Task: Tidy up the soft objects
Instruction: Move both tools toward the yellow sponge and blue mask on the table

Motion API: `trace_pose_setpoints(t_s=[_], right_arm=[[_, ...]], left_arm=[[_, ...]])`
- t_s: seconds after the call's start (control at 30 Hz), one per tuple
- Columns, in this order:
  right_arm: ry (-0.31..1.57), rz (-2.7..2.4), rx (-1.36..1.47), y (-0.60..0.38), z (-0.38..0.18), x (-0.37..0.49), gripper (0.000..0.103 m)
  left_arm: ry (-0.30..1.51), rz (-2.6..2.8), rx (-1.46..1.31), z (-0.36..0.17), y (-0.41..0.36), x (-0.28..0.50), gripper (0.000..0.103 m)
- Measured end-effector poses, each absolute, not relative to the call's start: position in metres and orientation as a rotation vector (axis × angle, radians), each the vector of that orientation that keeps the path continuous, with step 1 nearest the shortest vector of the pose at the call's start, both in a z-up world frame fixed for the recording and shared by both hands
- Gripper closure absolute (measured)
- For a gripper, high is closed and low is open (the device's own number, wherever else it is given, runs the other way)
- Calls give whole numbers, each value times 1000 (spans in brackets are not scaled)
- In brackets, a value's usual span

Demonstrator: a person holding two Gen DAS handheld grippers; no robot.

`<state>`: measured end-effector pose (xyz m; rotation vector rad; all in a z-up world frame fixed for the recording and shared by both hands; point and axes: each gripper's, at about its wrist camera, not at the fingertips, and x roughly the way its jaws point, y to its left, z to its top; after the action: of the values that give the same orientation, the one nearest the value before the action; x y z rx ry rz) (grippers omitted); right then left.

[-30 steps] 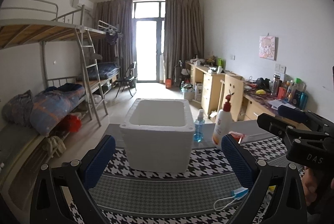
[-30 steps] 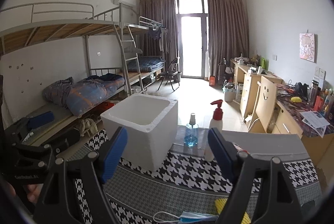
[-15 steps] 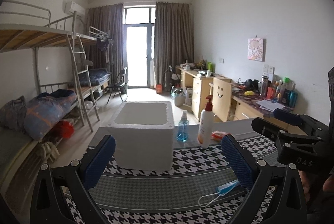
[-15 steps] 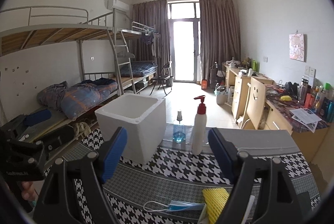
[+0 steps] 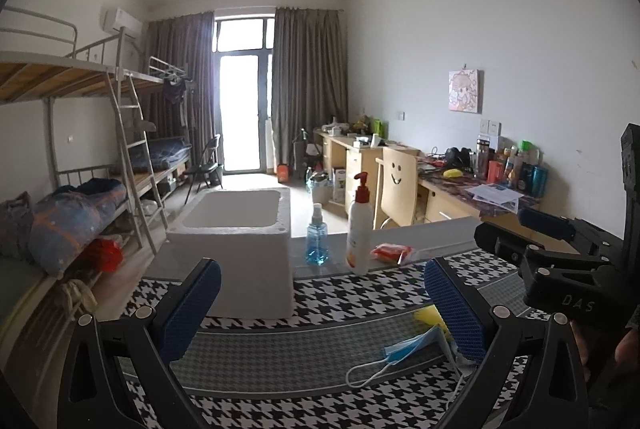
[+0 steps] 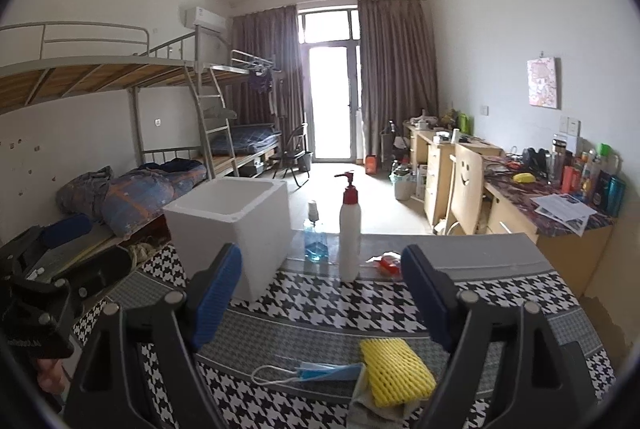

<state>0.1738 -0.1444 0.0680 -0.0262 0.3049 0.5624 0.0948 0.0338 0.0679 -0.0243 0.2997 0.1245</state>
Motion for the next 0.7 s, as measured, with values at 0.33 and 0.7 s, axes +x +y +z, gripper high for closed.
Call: trace_pose_setpoints(t_s=[0.33, 0.7], right_arm=[[308, 522, 1, -166, 60, 170, 15], [304, 461, -16, -184, 45, 160, 15]], left_arm=[[301, 62, -26, 55, 20, 94, 1], [316, 21, -4, 38, 2, 95, 1]])
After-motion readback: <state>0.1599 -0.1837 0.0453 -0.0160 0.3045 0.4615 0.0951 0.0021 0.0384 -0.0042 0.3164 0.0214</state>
